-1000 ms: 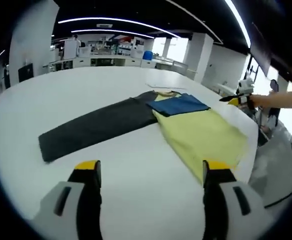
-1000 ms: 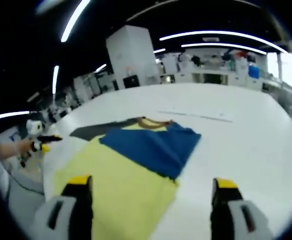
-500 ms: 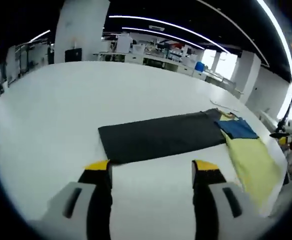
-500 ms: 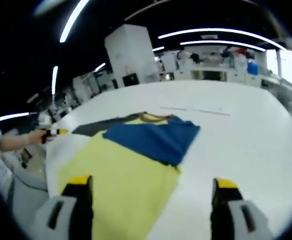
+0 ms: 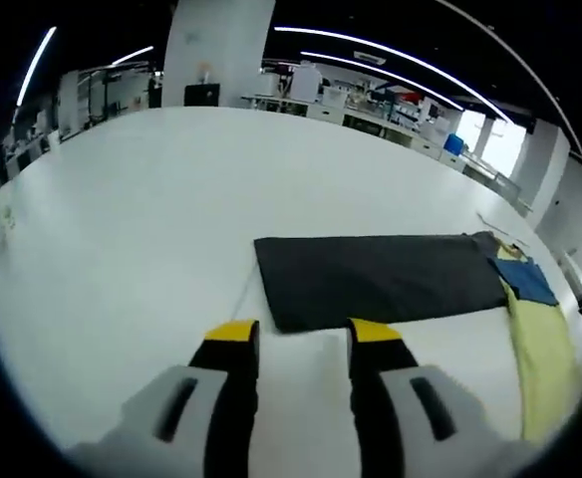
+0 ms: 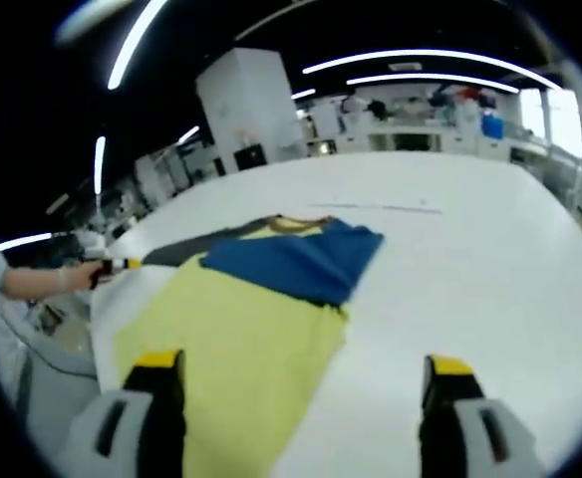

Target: Fold the garment on the visible template until the final outline fits inside the template.

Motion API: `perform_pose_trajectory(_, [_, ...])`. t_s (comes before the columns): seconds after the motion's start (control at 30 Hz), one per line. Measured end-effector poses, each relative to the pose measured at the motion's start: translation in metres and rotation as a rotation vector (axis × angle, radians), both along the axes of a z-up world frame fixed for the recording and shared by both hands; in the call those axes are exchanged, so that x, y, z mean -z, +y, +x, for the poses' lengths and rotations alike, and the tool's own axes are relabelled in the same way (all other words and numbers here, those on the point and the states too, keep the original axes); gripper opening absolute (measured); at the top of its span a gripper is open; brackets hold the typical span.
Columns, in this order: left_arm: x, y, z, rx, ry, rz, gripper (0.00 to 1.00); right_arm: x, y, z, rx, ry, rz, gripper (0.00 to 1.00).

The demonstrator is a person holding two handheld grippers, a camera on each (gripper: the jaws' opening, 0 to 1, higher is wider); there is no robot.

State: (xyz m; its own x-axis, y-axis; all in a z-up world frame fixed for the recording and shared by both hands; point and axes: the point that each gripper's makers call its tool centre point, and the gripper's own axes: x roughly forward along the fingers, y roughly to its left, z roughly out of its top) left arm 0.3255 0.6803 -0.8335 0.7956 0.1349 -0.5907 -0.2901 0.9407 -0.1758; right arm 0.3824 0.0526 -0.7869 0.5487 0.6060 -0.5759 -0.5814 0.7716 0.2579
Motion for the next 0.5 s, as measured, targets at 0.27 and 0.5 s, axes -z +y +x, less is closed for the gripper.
perform_pose_trajectory(0.27, [0.006, 0.014, 0.005, -0.042, 0.001, 0.0, 0.07, 0.001, -0.006, -0.005, 0.016, 0.005, 0.001, 0.95])
perform_pose_trajectory(0.5, [-0.007, 0.016, 0.009, -0.034, -0.008, 0.007, 0.0, 0.001, -0.005, -0.008, 0.019, 0.004, 0.004, 0.95])
